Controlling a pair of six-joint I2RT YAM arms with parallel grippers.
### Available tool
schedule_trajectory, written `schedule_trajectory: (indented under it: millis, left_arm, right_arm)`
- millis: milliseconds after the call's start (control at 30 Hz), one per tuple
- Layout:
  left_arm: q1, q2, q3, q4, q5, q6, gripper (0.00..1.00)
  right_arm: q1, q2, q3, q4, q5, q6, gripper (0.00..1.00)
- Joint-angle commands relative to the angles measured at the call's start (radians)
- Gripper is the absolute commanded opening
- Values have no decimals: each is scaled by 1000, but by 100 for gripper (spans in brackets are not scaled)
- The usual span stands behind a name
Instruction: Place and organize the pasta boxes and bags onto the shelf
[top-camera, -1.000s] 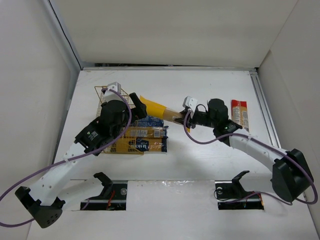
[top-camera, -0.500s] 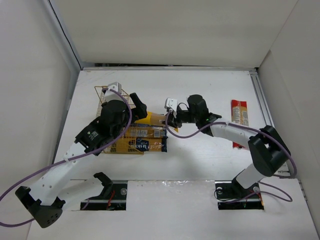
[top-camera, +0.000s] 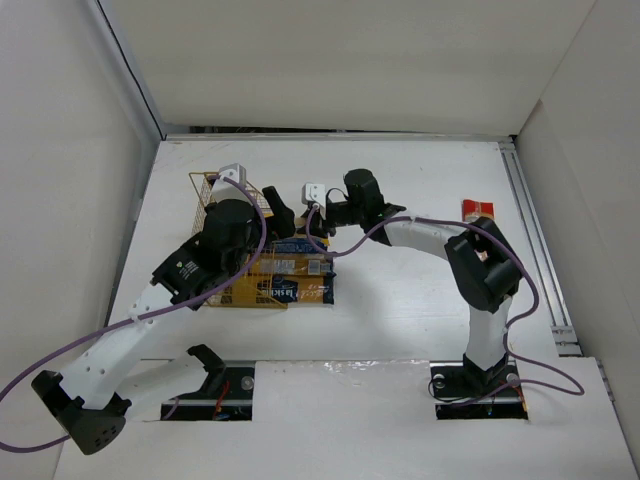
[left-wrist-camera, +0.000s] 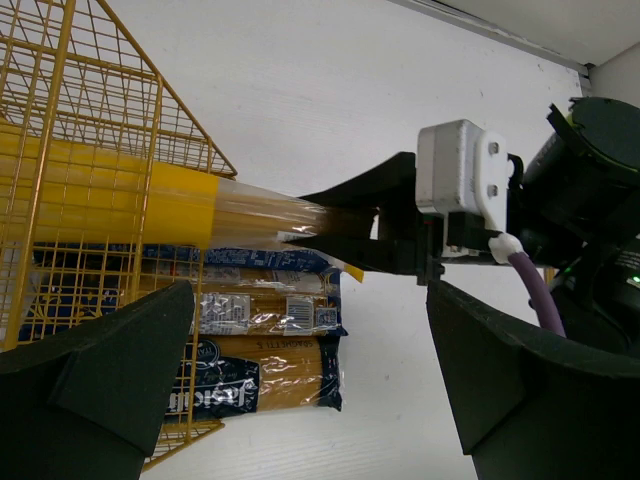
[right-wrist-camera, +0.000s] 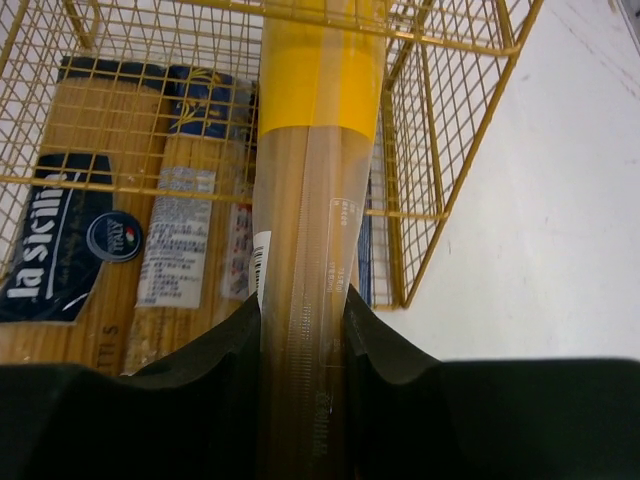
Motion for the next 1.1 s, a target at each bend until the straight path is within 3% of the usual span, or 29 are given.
schedule_trajectory:
  millis: [0, 200, 400, 433, 500, 533, 600, 667, 867, 967, 1000, 1067]
  left_arm:
    - [7, 6, 6, 43, 10, 28, 100]
    - [7, 15, -3, 52, 10, 37, 100]
    - [7, 38, -3, 52, 20, 37, 100]
    - [7, 38, -3, 52, 29, 37, 100]
    - [7, 38, -3, 52, 41, 37, 100]
    - [7, 38, -3, 52, 50, 28, 100]
    - [7, 26, -14, 52, 59, 28, 100]
    - [7, 12, -28, 52, 59, 19, 100]
    - [7, -24, -42, 52, 69, 19, 100]
    - [7, -35, -51, 52, 69, 19, 100]
    - [7, -46, -51, 61, 69, 19, 100]
    - [7, -46, -60, 70, 79, 19, 100]
  right_arm:
    - [3, 16, 135, 183, -123, -34, 0]
    - [14, 92, 233, 183, -146, -43, 0]
    - [23, 163, 276, 172, -132, -43, 20]
    - [23, 184, 299, 154, -132, -43, 34]
    - [23, 194, 308, 144, -132, -43, 52]
    - [23, 194, 308, 144, -146, -43, 67]
    - [23, 174, 275, 144, -146, -43, 88]
    - [12, 111, 220, 144, -100, -43, 100]
    - [-52, -75, 85, 131, 54, -11, 100]
    - [-127, -200, -26, 95, 201, 113, 100]
    - [-202, -231, -52, 62, 251, 159, 100]
    - [-292, -321, -141, -72, 340, 274, 100]
